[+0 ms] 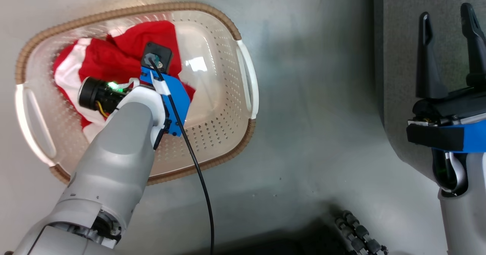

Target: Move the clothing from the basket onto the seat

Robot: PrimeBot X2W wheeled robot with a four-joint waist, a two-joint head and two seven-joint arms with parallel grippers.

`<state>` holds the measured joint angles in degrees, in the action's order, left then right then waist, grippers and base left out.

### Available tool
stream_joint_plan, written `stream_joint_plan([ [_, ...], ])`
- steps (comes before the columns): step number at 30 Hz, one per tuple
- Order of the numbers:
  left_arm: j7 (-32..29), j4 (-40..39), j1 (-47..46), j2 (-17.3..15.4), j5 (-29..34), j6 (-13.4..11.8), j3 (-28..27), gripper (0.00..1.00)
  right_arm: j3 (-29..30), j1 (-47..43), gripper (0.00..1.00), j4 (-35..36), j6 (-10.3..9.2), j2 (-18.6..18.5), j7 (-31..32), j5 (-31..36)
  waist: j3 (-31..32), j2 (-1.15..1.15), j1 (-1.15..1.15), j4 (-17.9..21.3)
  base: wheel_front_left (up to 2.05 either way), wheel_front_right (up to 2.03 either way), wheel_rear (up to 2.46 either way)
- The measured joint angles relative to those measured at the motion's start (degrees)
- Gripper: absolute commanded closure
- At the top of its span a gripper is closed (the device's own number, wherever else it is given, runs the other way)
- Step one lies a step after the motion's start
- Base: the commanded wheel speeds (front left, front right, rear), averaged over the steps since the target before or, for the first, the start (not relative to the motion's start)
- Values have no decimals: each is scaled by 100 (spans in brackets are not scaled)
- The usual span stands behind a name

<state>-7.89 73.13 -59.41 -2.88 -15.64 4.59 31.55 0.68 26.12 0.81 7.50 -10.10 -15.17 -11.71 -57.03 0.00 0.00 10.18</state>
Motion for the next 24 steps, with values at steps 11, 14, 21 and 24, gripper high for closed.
stream_joint_plan([
  [11,879,-621,412,0,-667,204,434,100,27,-66,0,-186,-1,-91,2,0,741,0,0,-264,0,0,0],
  [14,1149,-747,553,-1,-832,236,602,100,57,-146,0,-242,-1,-129,1,7,1005,0,0,-350,0,0,0],
  [21,1873,-858,778,2,-1054,200,876,100,69,-438,0,-390,-1,-158,2,68,1711,0,-1,-540,0,0,0],
  [24,2043,-905,820,-3,-1168,200,942,100,78,-580,0,-472,-1,-163,2,97,2030,0,-1,-617,0,0,0],
])
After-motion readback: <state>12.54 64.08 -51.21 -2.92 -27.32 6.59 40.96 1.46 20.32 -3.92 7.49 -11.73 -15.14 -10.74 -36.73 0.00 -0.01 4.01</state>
